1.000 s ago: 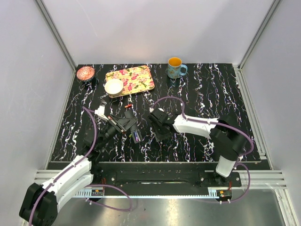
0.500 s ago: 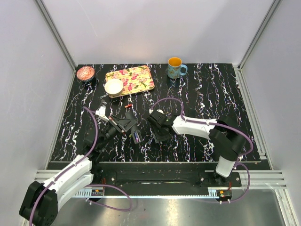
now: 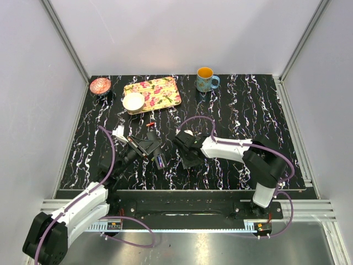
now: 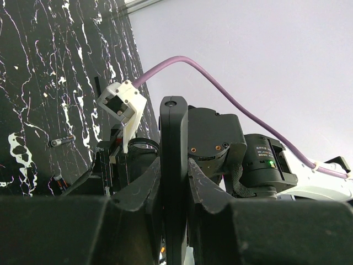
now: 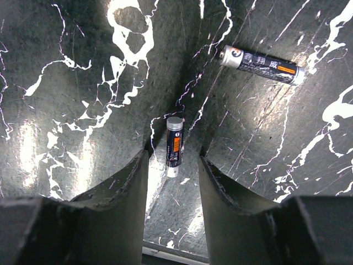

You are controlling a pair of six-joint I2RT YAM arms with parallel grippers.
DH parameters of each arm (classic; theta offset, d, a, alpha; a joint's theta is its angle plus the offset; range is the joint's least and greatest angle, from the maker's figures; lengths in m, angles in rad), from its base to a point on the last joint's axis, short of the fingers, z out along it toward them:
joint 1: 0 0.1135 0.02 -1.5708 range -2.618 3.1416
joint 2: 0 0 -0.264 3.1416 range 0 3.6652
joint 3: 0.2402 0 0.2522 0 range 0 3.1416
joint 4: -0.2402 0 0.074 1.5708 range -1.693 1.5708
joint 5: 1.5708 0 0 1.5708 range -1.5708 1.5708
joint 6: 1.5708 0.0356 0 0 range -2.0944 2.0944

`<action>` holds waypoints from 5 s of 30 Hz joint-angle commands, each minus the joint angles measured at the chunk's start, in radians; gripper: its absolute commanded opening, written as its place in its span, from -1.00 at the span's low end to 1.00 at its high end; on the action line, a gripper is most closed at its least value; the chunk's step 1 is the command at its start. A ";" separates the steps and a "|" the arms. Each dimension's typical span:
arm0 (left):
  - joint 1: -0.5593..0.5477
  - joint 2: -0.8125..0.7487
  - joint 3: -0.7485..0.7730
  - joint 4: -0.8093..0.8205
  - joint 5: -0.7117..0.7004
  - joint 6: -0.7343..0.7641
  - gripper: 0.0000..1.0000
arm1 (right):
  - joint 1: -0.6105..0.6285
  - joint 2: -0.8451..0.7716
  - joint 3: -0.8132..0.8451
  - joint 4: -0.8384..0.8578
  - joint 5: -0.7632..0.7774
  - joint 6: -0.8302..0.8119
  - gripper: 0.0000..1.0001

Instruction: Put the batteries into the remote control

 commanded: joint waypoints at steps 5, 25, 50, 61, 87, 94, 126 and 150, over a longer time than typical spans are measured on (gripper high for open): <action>0.004 0.000 -0.007 0.081 0.015 -0.009 -1.00 | 0.007 0.010 -0.008 -0.018 0.031 0.018 -1.00; 0.004 -0.014 0.007 0.059 0.016 -0.003 -1.00 | 0.018 -0.191 0.012 -0.023 0.110 0.012 -0.94; 0.004 0.006 -0.009 0.078 0.021 -0.003 -1.00 | 0.047 -0.031 0.015 0.003 0.043 0.015 -0.11; 0.004 0.009 -0.016 0.085 0.021 -0.006 -1.00 | 0.049 0.001 0.028 0.011 0.057 0.012 -0.44; 0.003 0.001 -0.024 0.087 0.021 -0.011 -1.00 | 0.047 -0.011 0.026 -0.001 0.086 0.017 0.11; 0.004 0.004 -0.026 0.093 0.021 -0.012 -1.00 | 0.049 -0.039 0.032 -0.007 0.097 0.017 0.19; 0.004 0.069 0.004 0.114 0.004 -0.003 -1.00 | 0.047 -0.152 0.086 -0.208 0.077 0.024 -1.00; -0.134 0.514 0.155 0.582 -0.117 -0.084 -1.00 | 0.050 -0.303 0.498 -0.570 -0.225 -0.017 -1.00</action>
